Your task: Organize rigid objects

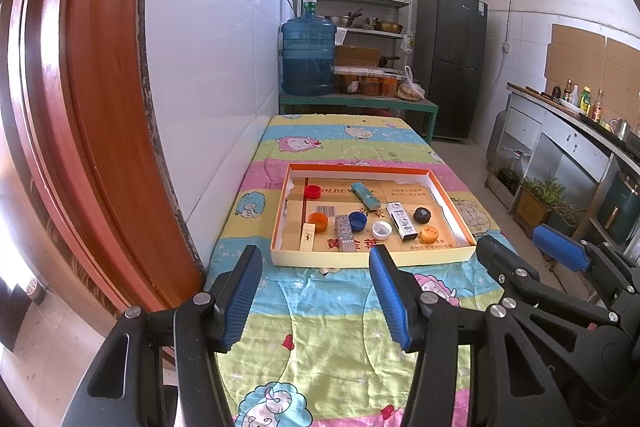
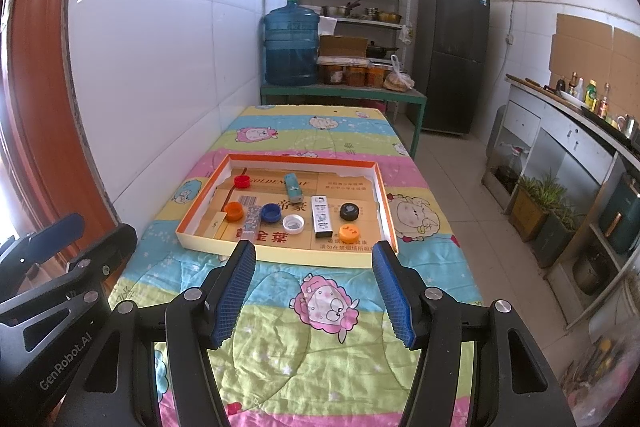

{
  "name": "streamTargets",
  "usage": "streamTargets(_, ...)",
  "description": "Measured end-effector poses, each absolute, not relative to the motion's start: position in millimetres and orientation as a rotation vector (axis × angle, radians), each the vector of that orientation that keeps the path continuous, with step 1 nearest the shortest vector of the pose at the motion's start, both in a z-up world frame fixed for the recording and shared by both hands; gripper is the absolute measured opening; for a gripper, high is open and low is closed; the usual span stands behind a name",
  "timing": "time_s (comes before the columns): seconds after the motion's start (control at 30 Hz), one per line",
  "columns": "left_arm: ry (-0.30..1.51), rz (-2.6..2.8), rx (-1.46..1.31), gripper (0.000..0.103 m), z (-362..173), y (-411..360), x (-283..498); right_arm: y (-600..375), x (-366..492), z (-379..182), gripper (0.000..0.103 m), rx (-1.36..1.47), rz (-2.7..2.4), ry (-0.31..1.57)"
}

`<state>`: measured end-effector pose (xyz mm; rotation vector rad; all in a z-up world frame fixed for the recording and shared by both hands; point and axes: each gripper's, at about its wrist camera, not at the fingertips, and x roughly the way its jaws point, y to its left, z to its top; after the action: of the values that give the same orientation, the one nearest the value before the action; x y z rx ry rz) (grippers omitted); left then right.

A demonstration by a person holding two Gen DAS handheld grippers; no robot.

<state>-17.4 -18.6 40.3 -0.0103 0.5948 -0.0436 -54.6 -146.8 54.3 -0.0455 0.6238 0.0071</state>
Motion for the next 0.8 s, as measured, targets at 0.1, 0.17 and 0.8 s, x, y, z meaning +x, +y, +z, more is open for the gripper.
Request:
streamTargets(0.1, 0.596, -0.044, -0.011, 0.055, 39.2, -19.5, -18.0, -146.7, -54.5, 54.4, 0.063, -0.045, 0.008, 0.625)
streamTargets(0.17, 0.596, -0.044, -0.01, 0.055, 39.7, -19.1, -17.7, -146.8, -54.7, 52.3, 0.063, -0.045, 0.008, 0.626)
streamTargets(0.8, 0.598, -0.045, -0.012, 0.055, 39.1, -19.3, -17.6, -146.8, -54.8, 52.7, 0.063, -0.044, 0.008, 0.626)
